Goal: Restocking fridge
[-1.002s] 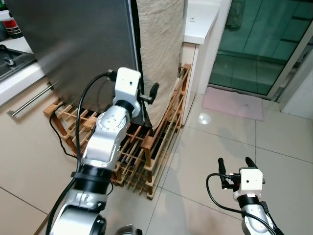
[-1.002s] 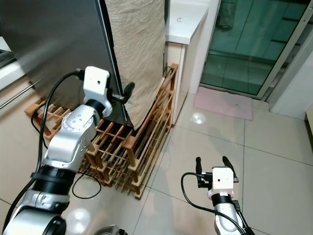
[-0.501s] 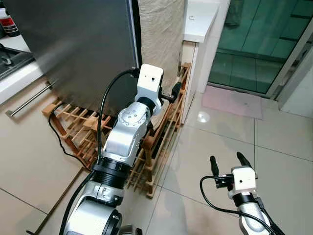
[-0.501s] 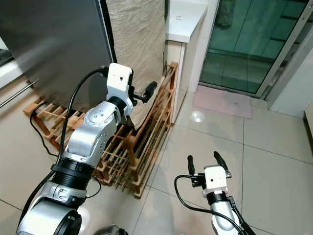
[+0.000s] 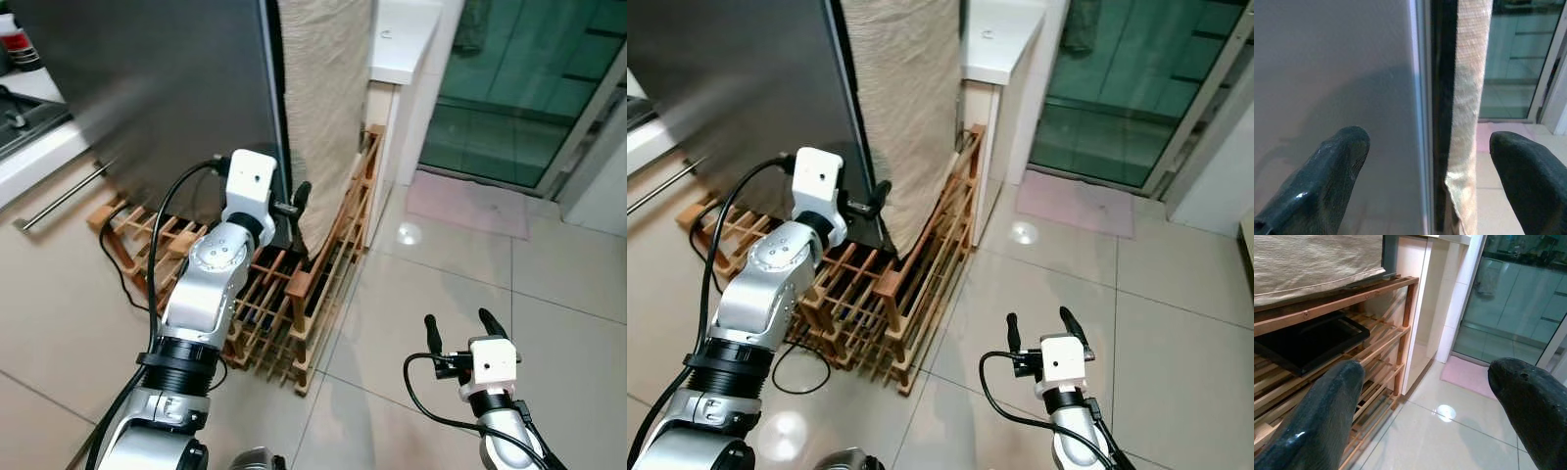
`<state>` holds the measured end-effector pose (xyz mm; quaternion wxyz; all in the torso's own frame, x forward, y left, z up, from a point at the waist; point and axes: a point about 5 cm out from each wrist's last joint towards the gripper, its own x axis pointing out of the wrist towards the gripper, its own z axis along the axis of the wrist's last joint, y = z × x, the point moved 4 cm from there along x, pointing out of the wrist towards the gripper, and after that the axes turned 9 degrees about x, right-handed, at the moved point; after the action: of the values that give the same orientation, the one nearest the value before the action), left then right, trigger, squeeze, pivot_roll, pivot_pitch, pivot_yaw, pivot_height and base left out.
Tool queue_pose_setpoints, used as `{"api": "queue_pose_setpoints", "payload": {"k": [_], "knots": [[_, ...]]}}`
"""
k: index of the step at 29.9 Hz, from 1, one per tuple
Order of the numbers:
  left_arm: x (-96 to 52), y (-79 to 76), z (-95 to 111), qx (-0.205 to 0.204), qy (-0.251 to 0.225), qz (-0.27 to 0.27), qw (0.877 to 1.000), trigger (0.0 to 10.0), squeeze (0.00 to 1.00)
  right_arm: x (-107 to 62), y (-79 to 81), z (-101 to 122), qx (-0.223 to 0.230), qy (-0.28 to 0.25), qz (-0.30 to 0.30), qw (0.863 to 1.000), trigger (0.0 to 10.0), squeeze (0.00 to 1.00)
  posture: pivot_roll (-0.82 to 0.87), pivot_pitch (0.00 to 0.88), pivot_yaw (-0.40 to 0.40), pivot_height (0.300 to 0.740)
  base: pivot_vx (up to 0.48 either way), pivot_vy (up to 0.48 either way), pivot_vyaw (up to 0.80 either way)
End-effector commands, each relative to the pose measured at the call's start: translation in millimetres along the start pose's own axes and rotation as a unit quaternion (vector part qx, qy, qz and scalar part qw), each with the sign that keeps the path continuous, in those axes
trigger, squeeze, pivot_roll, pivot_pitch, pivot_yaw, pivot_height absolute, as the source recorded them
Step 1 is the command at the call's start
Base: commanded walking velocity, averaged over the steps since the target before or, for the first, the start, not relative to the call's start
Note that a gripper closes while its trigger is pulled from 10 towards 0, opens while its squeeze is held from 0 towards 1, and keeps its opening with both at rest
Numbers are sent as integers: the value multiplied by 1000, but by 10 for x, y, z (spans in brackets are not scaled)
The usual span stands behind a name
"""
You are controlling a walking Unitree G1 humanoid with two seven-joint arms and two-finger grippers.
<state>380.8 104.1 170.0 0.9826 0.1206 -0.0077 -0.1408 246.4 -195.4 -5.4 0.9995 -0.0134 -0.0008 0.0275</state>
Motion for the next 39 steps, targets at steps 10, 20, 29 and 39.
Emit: {"api": "queue_pose_setpoints", "payload": {"k": [10, 20, 29, 39], "knots": [[170, -117, 233, -2, -32, -13, 999, 10000, 0, 4, -45, -2, 5, 2, -8, 1000, 10000, 0, 2, 12, 19, 728, 0, 0, 0], [262, -345, 313, -8, -40, -40, 998, 10000, 0, 212, 140, 669, -1, -114, 14, 993, 10000, 0, -4, 9, 20, 728, 0, 0, 0], [330, -497, 386, -29, -39, -58, 997, 10000, 0, 208, 214, 903, -3, -145, 23, 989, 10000, 0, -8, 5, 20, 728, 0, 0, 0], [415, -864, 332, -5, 18, -81, 997, 10000, 0, 140, 237, 987, -2, -108, 20, 994, 10000, 0, -9, 0, 21, 728, 0, 0, 0]]}}
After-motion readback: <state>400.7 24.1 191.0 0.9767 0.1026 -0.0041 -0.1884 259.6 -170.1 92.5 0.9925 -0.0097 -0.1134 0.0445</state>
